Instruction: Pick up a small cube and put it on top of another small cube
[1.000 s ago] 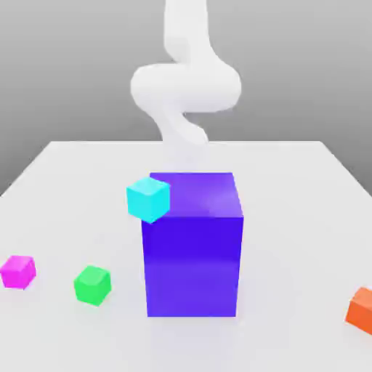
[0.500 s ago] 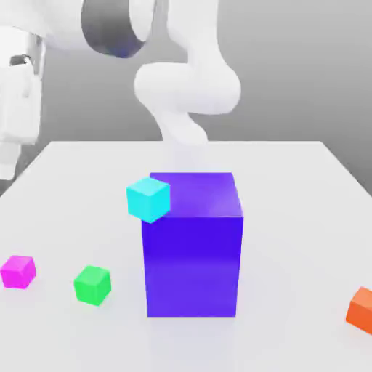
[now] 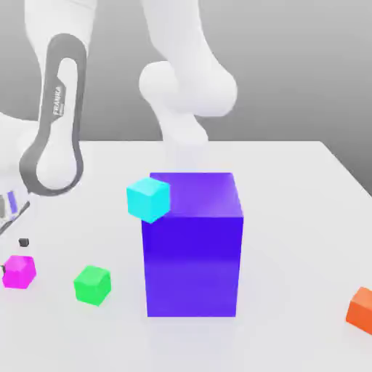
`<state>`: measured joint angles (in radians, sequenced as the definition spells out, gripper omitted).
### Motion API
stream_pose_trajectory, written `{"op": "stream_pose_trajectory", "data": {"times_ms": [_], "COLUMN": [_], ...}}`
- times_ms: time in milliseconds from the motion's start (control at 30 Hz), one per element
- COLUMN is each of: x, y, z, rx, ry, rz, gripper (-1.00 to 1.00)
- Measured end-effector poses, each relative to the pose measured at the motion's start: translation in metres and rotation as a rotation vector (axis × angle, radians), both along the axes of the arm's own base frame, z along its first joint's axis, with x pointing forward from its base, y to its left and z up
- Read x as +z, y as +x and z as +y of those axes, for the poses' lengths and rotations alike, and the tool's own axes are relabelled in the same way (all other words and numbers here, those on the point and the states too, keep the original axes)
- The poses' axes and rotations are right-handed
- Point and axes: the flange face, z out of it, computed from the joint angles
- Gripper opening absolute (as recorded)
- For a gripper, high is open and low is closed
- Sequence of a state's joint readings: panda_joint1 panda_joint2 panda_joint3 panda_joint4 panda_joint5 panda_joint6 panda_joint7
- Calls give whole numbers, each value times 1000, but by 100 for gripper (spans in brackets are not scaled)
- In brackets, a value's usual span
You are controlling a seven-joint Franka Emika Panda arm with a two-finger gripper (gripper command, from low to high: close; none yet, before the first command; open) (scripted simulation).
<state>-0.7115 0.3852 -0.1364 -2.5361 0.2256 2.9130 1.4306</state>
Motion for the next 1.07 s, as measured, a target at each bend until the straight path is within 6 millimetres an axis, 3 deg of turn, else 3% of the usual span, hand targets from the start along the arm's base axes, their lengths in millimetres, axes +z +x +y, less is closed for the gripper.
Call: {"op": "stream_pose_trajectory", "data": {"times_ms": [233,400,500,567,700,767,933,967,1067], "x": [-2,49,73,86,107,101,57,49,49], "y": [0,0,17,35,43,42,42,41,41], "z": [0,0,37,78,145,159,164,164,164], "rx": [-1,-1,44,111,189,201,207,206,206], "ry": [-1,0,3,5,3,0,0,0,0], "rz": [0,-1,-5,-6,-4,-1,-1,-1,-1], "gripper": [-100,-100,-100,-100,-100,-100,-100,100,100]}}
